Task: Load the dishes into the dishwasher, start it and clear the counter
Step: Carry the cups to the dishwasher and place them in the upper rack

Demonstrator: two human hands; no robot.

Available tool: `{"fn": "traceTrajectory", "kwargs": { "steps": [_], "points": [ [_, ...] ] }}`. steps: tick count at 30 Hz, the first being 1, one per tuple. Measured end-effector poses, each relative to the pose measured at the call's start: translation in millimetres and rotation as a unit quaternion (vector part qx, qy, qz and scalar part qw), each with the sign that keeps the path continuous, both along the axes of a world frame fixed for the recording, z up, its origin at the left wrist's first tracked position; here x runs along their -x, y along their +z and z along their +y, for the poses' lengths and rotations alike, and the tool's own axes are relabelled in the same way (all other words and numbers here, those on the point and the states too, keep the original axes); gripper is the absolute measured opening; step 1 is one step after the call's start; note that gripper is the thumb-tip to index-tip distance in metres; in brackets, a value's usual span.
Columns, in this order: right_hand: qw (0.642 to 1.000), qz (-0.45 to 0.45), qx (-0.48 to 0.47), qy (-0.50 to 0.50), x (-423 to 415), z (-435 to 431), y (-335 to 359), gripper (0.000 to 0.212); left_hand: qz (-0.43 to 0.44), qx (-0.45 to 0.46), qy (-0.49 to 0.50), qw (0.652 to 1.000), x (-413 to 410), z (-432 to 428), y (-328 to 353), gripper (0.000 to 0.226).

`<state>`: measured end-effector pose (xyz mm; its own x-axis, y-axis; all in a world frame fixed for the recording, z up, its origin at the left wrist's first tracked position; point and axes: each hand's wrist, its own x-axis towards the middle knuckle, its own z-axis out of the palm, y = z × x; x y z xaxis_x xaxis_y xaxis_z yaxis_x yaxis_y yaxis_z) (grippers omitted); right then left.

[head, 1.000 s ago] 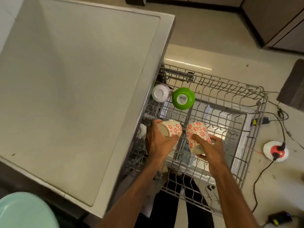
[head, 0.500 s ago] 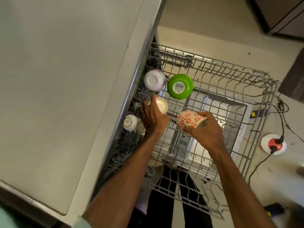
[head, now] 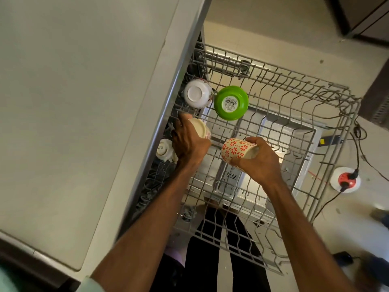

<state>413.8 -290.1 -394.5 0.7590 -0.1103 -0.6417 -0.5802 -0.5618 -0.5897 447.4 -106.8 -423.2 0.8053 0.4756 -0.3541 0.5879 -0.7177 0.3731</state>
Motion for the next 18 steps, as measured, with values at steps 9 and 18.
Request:
{"fn": "traceTrajectory", "kwargs": {
  "steps": [9, 18],
  "points": [
    [0.989, -0.048, 0.112, 0.079, -13, 20, -8, 0.086, -0.024, -0.071, -0.049, 0.996, 8, -4, -15, 0.097],
    [0.952, -0.122, 0.216, 0.18, -10, 63, -40, 0.09, -0.03, 0.01, -0.099, 0.995, 14, 8, -12, 0.101]
  ]
}}
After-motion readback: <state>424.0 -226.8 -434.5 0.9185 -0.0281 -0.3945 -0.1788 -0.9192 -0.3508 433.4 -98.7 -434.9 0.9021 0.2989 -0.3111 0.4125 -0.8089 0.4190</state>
